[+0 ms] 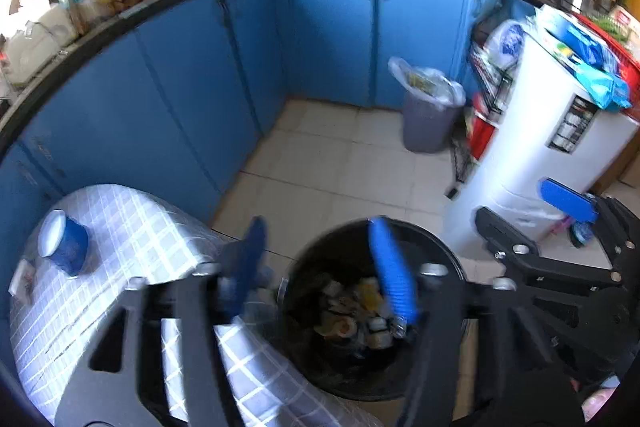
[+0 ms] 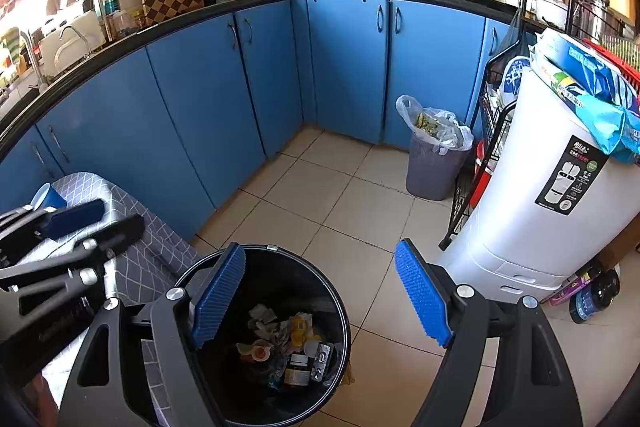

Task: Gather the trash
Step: 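Open the left gripper to drop the printed paper packet into the bin, then move both grippers over the table toward the white carton and blue mug, then grasp the white paper carton with the left gripper while the right grasps the blue mug, then carry the carton and blue mug over the bin and open both grippers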

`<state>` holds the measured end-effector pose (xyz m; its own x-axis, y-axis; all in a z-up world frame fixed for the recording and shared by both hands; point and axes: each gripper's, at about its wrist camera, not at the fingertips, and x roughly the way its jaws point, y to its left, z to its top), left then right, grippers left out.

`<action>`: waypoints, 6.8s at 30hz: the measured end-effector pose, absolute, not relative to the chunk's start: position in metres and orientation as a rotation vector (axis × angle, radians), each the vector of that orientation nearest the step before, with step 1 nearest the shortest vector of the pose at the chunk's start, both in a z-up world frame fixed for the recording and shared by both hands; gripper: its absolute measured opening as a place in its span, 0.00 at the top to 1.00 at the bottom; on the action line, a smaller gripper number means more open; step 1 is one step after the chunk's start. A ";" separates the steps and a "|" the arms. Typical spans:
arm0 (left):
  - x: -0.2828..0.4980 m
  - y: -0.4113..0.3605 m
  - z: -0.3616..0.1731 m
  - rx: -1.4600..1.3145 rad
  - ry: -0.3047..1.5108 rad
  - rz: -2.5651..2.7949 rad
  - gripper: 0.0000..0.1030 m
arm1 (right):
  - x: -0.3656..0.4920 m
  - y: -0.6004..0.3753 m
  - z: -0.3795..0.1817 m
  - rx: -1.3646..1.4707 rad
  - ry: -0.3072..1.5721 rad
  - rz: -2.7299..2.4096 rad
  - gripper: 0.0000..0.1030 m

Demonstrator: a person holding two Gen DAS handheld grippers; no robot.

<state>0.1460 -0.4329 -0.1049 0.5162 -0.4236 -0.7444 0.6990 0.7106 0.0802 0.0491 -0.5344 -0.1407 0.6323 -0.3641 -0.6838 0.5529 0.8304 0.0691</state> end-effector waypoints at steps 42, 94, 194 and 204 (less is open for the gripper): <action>0.187 -0.161 -0.043 0.077 0.676 -0.386 0.03 | 0.112 -0.323 -0.064 0.013 0.661 -0.328 0.14; 0.394 0.000 -0.157 0.127 0.844 -0.111 0.03 | 0.358 -0.173 -0.163 -0.084 0.858 -0.065 0.14; 0.172 -0.246 -0.035 0.278 0.660 -0.570 0.64 | 0.083 -0.376 -0.053 0.086 0.609 -0.352 0.28; 0.165 -0.310 -0.047 0.330 0.672 -0.618 0.64 | 0.073 -0.427 -0.067 0.126 0.615 -0.409 0.28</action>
